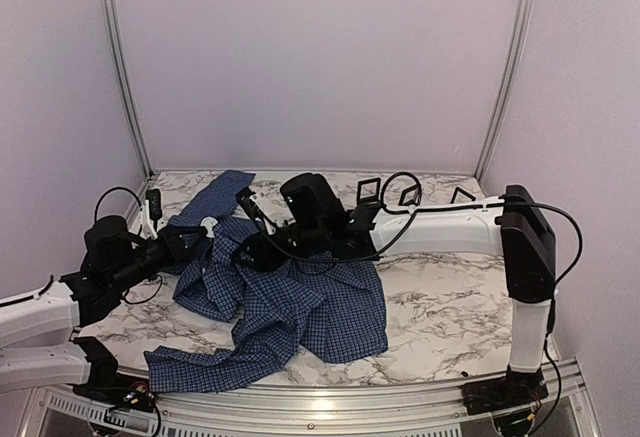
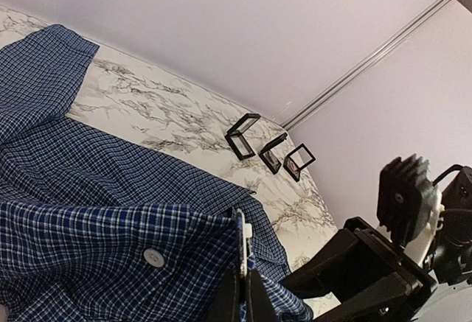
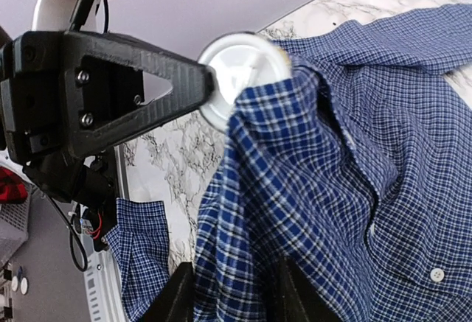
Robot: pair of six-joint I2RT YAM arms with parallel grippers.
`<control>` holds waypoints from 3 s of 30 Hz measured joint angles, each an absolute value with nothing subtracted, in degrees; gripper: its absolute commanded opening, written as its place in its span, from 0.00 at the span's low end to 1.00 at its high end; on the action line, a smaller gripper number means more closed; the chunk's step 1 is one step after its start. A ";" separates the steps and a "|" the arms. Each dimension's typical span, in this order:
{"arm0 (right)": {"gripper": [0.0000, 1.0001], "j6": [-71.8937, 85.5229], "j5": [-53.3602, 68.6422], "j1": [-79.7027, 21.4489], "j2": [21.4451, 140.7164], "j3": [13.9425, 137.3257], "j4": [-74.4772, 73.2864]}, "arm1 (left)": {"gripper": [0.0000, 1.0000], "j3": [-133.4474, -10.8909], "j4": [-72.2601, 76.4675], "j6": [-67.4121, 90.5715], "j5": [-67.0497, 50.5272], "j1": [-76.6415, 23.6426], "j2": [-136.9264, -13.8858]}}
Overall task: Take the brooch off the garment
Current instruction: Open the brooch with the crumpled clothing.
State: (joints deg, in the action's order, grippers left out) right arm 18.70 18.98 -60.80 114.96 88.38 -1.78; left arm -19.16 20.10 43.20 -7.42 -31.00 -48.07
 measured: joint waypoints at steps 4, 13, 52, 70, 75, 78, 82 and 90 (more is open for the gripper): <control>0.55 21.47 22.04 -58.17 114.28 86.65 1.98 | 0.00 -17.72 27.24 44.42 -8.51 -31.48 -50.74; 0.62 31.77 30.63 -53.56 113.73 79.70 16.51 | 0.00 -15.86 38.76 48.49 -12.53 -32.82 -56.62; 0.27 59.59 40.25 -51.51 119.15 73.49 49.17 | 0.00 -16.01 49.28 51.16 -17.61 -36.07 -63.59; 0.18 59.79 40.23 -51.53 119.74 73.25 49.25 | 0.00 -16.71 49.95 51.09 -18.94 -36.16 -65.08; 0.16 59.72 40.23 -51.51 119.74 73.25 49.28 | 0.00 -16.99 49.87 50.96 -19.05 -36.21 -65.34; 0.15 59.70 40.23 -51.53 119.74 73.25 49.28 | 0.00 -17.08 49.87 50.92 -19.05 -36.23 -65.65; 0.14 59.68 40.25 -51.51 119.74 73.25 49.19 | 0.00 -17.26 49.89 50.78 -19.07 -36.29 -66.04; 0.14 59.29 40.42 -51.44 119.74 73.25 48.97 | 0.00 -17.87 49.52 50.24 -19.05 -36.34 -66.63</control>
State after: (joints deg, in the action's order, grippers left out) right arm 59.29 40.42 -51.44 119.74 73.25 48.97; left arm -17.87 49.52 50.24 -19.05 -36.34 -66.63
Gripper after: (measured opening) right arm 0.151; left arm 0.017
